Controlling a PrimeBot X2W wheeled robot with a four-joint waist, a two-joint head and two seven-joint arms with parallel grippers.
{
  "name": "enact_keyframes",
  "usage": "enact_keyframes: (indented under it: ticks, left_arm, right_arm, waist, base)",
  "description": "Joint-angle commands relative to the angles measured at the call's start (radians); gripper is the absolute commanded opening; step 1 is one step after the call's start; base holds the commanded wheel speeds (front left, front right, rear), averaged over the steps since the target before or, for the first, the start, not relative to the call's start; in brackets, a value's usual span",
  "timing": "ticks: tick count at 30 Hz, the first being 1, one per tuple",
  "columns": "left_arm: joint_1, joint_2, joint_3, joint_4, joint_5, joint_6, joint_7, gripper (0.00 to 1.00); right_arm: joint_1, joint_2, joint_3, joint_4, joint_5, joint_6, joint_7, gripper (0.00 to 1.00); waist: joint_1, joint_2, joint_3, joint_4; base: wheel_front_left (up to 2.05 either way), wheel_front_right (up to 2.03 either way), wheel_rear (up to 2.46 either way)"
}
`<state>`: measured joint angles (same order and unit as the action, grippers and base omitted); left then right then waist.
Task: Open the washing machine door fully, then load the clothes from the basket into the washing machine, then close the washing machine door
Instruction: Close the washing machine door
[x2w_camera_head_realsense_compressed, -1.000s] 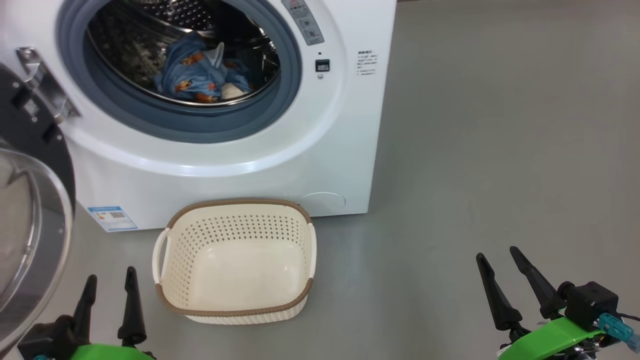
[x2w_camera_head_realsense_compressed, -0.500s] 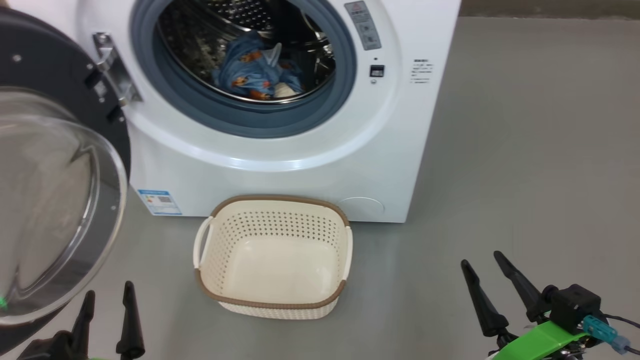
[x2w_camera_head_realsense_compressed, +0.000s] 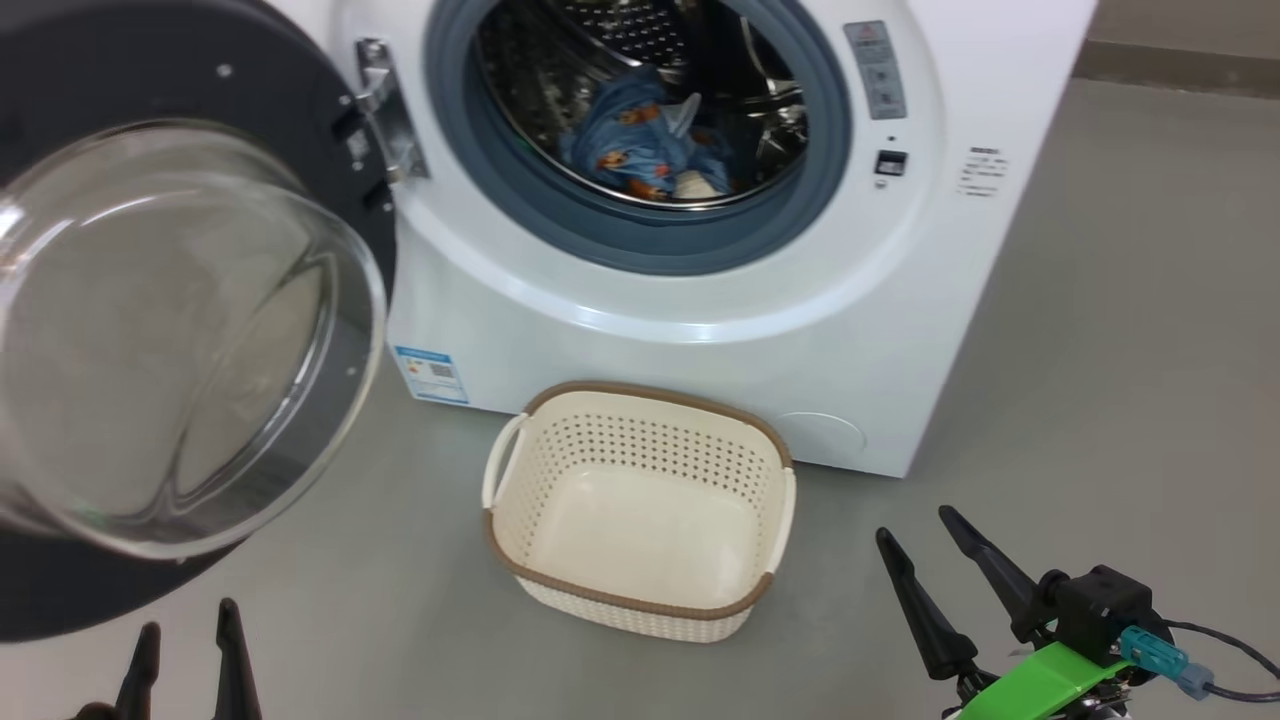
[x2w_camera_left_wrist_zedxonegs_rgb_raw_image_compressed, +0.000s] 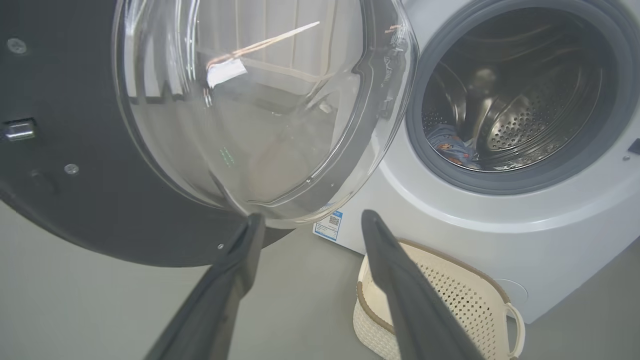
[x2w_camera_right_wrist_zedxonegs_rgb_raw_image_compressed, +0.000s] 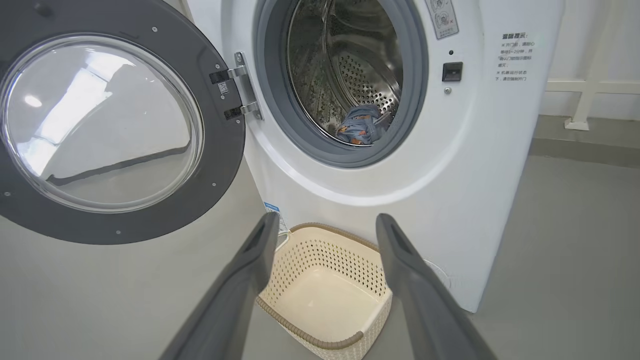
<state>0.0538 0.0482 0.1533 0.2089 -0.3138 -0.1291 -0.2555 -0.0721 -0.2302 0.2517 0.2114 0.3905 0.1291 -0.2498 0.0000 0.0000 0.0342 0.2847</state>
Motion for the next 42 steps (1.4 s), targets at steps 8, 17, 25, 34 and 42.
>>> enact_keyframes:
  ticks: [8, 17, 25, 34, 42]
  left_arm:
    - [0.004, 0.004, 0.057, -0.035, 0.001, -0.002, -0.006, 1.00]
    - [0.019, 0.002, 0.076, -0.042, -0.007, -0.002, -0.006, 1.00]
    - [0.035, 0.002, 0.082, -0.056, -0.024, 0.006, -0.006, 1.00]
    - [0.046, 0.002, 0.084, -0.075, -0.038, 0.017, -0.006, 1.00]
    - [0.000, 0.002, 0.121, -0.159, -0.109, 0.008, -0.006, 0.38]
  right_arm:
    - [-0.053, -0.013, 0.050, -0.011, 0.019, 0.002, -0.012, 1.00]
    - [-0.054, -0.012, 0.057, -0.003, 0.025, 0.002, -0.012, 1.00]
    - [-0.057, -0.012, 0.071, -0.001, 0.027, 0.002, -0.012, 1.00]
    - [-0.067, -0.016, 0.084, 0.003, 0.031, 0.002, -0.012, 1.00]
    - [-0.064, -0.017, 0.081, -0.001, 0.031, 0.002, -0.012, 1.00]
  waist:
    - [0.0000, 0.0000, -0.010, 0.125]
    - [0.0000, 0.0000, -0.018, 0.198]
    - [0.0000, 0.0000, -0.017, 0.221]
    - [0.0000, 0.0000, -0.015, 0.223]
    - [0.0000, 0.0000, 0.001, 0.224]
  base:
    - [0.00, 0.00, 0.00]
    - [0.00, 0.00, 0.00]
    - [0.00, 0.00, 0.00]
    - [0.00, 0.00, 0.00]
    - [0.00, 0.00, 0.00]
